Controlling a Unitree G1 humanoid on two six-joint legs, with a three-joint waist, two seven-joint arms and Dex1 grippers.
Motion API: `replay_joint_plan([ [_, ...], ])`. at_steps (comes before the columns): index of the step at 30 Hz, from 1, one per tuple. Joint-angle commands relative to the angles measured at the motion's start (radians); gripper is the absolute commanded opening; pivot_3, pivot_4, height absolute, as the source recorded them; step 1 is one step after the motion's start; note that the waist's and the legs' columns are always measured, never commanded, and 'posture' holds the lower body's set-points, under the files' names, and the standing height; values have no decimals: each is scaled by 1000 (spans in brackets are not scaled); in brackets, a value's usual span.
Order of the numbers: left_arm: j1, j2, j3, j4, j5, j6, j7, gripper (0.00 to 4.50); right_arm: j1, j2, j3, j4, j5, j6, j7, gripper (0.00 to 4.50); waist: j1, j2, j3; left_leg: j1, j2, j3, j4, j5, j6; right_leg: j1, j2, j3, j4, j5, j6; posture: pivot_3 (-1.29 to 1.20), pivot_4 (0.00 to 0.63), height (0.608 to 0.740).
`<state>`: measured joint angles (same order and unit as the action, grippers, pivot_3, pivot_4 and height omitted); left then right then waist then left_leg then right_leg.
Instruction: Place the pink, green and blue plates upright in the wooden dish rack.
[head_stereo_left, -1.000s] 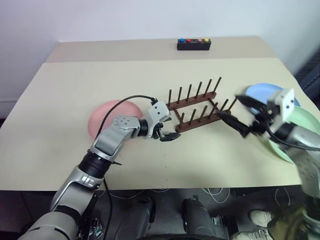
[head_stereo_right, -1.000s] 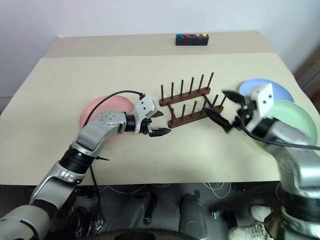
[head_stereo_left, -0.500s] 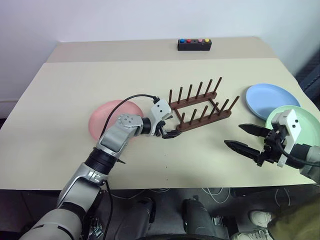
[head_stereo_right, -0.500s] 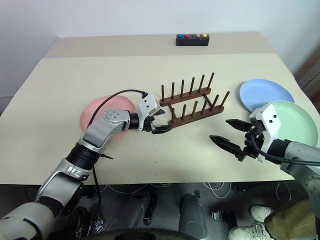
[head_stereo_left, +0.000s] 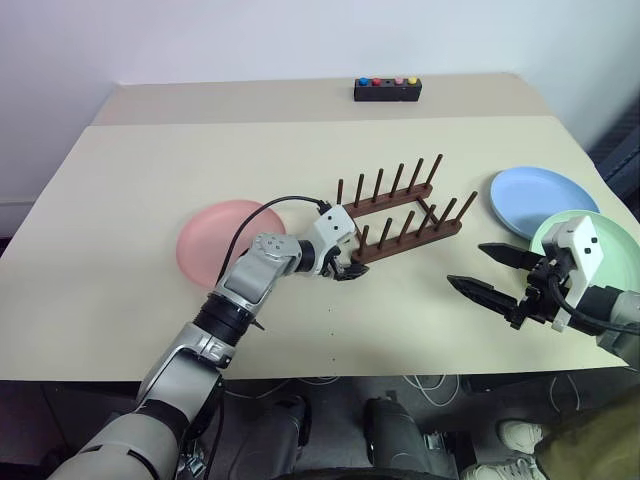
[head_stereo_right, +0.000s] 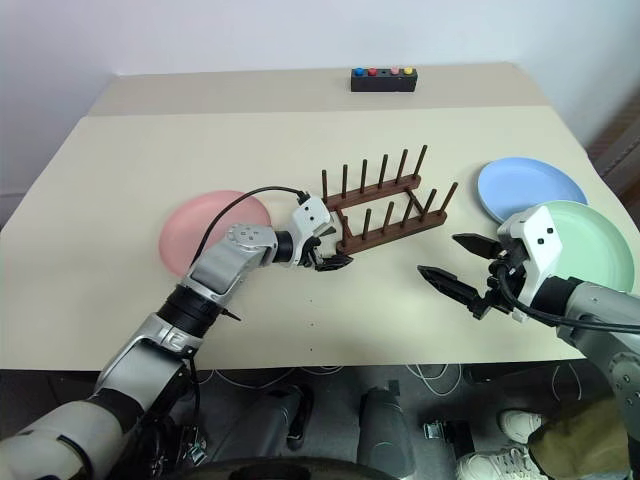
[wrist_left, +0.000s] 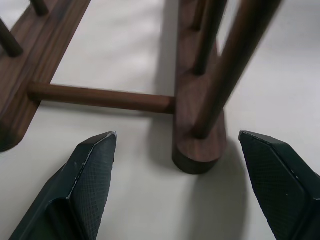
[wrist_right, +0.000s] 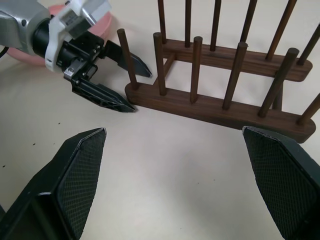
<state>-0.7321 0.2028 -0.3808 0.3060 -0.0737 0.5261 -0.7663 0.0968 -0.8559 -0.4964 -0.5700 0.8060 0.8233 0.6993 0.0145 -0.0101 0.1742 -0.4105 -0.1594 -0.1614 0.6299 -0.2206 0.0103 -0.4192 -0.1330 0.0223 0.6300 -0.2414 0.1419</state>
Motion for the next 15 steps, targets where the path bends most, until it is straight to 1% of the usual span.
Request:
replay_joint_plan([
  [1, -22, -25, -8, 10, 7, 11, -12, 3115, -1, 1, -22, -40, 2, -23, -8, 4500, 0, 0, 0, 0, 0, 0, 0, 0, 0, 0, 0, 0, 0, 0, 0, 0, 150, 740],
  [5, -25, -33, -6, 23, 14, 15, -17, 1096, -4, 1, -21, -39, 0, -25, -12, 4500, 0, 0, 0, 0, 0, 0, 0, 0, 0, 0, 0, 0, 0, 0, 0, 0, 150, 740],
  [6, -26, -34, -9, 26, 19, 9, -18, 742, -3, 0, -20, -39, -4, -27, -12, 4500, 0, 0, 0, 0, 0, 0, 0, 0, 0, 0, 0, 0, 0, 0, 0, 0, 150, 740],
  [12, -43, -43, 11, 35, 29, -21, -16, 754, -7, 1, -16, -29, -18, -42, -12, 4500, 0, 0, 0, 0, 0, 0, 0, 0, 0, 1, 0, 0, 0, 0, 0, 0, 150, 740],
  [15, -55, -40, 16, 39, 24, -55, -41, 754, -10, 0, -13, -21, -26, -52, -11, 4500, 0, 0, 0, 0, 0, 0, 1, 0, 0, 1, 0, 0, 0, 0, 1, 0, 150, 740],
])
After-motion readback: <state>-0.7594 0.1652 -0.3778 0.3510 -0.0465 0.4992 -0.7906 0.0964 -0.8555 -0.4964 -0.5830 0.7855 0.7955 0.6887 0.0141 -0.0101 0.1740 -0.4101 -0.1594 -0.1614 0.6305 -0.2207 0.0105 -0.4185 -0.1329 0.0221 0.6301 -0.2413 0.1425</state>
